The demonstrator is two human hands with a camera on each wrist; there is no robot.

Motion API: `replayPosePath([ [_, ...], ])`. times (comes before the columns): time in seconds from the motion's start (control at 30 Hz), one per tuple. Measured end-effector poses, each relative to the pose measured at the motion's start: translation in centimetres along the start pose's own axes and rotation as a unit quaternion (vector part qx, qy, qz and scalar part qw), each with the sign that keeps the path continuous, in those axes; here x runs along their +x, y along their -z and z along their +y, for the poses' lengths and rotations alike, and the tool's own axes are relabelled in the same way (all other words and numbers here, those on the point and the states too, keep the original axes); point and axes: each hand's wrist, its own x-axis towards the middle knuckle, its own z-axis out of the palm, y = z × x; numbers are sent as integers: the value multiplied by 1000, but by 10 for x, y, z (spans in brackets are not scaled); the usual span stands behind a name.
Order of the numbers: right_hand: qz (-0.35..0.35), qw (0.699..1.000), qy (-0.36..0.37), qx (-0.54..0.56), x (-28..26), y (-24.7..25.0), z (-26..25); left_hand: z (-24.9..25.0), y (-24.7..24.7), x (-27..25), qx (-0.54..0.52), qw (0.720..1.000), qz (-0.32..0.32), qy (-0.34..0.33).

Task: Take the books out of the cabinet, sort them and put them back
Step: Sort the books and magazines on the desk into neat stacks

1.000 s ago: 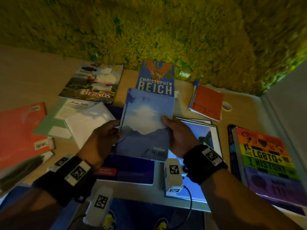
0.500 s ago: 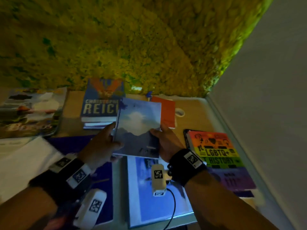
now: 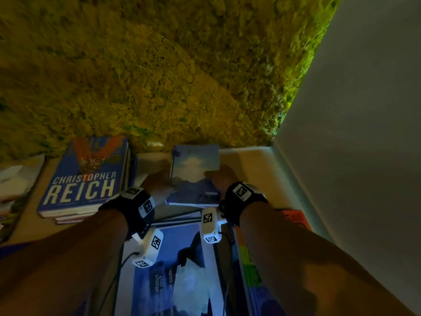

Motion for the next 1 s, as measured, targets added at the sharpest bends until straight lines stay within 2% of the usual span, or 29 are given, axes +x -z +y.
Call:
replayPosePath([
  [0.1,-12,997,-43,-62,13,-2,21,-5,-17,8,43,999,-11,13],
  [0.2,-20,995,-29,-88,20,-7,29,-8,-30,10,29,999,17,16],
  [0.27,-31,995,-16,-89,21,-11,28,-7,-36,8,31,999,10,13],
  [0.37,-4,997,-20,-68,30,-19,31,-7,-42,7,16,1000,12,8],
  [0.47,11,999,-32,-26,22,-26,26,-2,-40,-6,-17,1000,-18,-10],
  [0.53,11,996,3,-86,6,-23,20,-1,-31,-20,-50,998,-30,-31],
  [0.6,81,995,54,-38,-10,-28,11,-5,-13,-43,-107,992,-21,-64],
  [0.63,126,987,89,-48,-19,-34,8,-11,0,-56,-150,986,-13,-78],
  [0.7,155,972,164,-63,-43,-57,-1,-33,28,-89,-218,971,3,-99],
  [0.8,132,941,298,-87,-85,-115,-14,-99,67,-139,-208,970,44,-119],
  [0.87,79,934,339,-79,-117,-164,-22,-157,82,-170,-232,968,70,-68],
  [0.93,-15,942,330,-63,-147,-208,-26,-209,95,-198,-263,961,91,-3],
  [0.97,-74,945,312,-69,-161,-228,-30,-232,100,-209,-252,962,107,14],
  [1.0,-130,943,292,-87,-171,-247,-30,-252,107,-222,-197,972,125,18],
])
